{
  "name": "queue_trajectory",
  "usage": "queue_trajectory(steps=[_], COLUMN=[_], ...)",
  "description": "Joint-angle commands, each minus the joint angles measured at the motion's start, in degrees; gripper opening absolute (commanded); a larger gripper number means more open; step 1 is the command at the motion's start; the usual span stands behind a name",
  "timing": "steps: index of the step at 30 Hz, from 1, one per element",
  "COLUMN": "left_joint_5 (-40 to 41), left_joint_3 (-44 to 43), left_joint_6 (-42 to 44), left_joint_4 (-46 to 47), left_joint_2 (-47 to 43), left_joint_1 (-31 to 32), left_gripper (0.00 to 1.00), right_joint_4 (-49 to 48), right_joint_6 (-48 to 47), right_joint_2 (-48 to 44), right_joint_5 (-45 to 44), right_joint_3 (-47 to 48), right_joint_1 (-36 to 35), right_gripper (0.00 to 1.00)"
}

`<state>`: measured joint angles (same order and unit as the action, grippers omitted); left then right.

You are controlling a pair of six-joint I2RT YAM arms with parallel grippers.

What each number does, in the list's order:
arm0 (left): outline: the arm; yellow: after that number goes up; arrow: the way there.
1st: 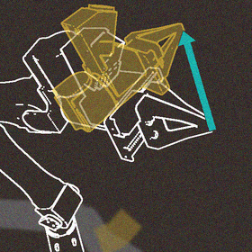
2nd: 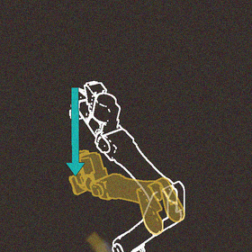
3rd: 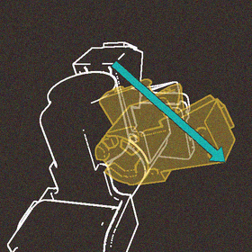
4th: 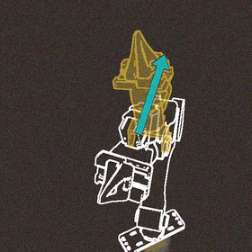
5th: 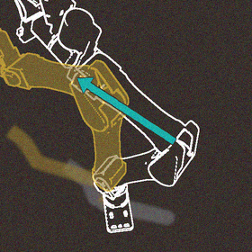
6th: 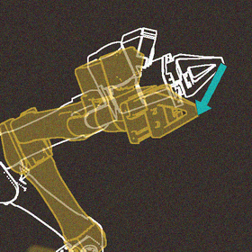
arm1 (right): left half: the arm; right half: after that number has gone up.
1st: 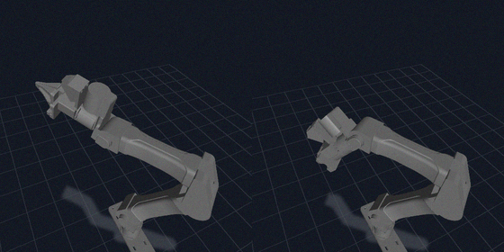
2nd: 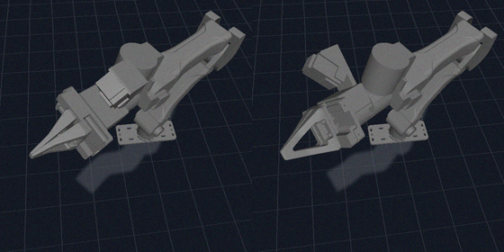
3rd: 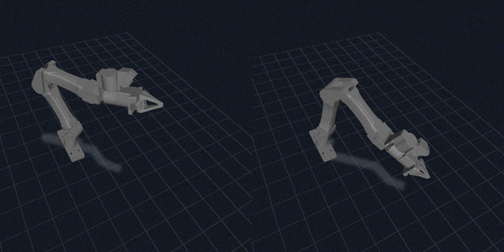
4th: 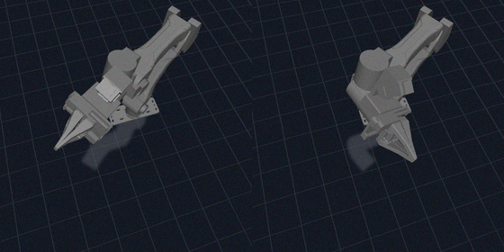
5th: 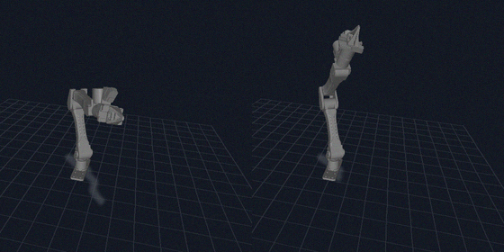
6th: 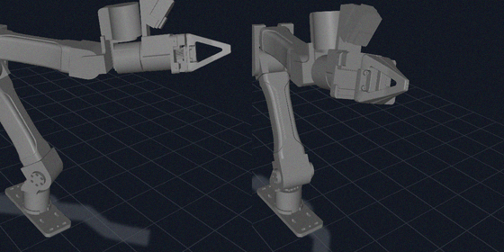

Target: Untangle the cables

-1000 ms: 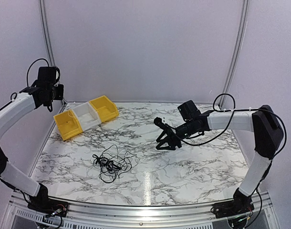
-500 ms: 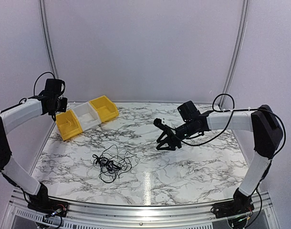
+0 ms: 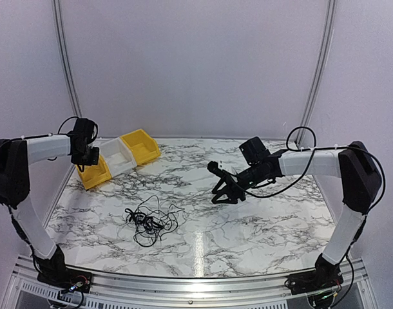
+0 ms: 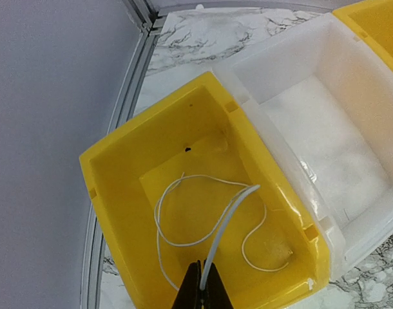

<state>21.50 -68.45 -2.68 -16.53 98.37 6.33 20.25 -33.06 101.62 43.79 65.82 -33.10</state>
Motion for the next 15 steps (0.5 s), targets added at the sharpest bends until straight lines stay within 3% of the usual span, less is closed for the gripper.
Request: queue_trajectory(steps=[1,10,13,15], left_joint_5=[-4.44,-6.88,-7.68,-7.23], left_joint_3=[-3.43,-5.06,-6.17,-6.35], left_joint_6=[-3.81,-5.86,-6.31,-6.43], left_joint_4=[-4.15,-5.74,-6.6,-6.71], left_joint_2=[2.44,4.82,5.05,4.36], left_joint_1=[-2.89,-5.87,-5.89,-5.9], left_gripper=[0.0,0.0,0.21,0.29], right_joint_4=[0.78,1.15,1.41,1.58], right_joint_6=[-0.91,-1.44,-1.69,-1.77], right_joint_2=[0.94,1.18,1.29,1.21], right_joint_5=[-0.31,-0.38,-0.45,-0.46], right_joint_3=[2.21,2.29,2.46,2.47], right_joint_1=[-0.25,-0.55,-0.71,-0.8], right_gripper=[0.49,0.49,0.49,0.49])
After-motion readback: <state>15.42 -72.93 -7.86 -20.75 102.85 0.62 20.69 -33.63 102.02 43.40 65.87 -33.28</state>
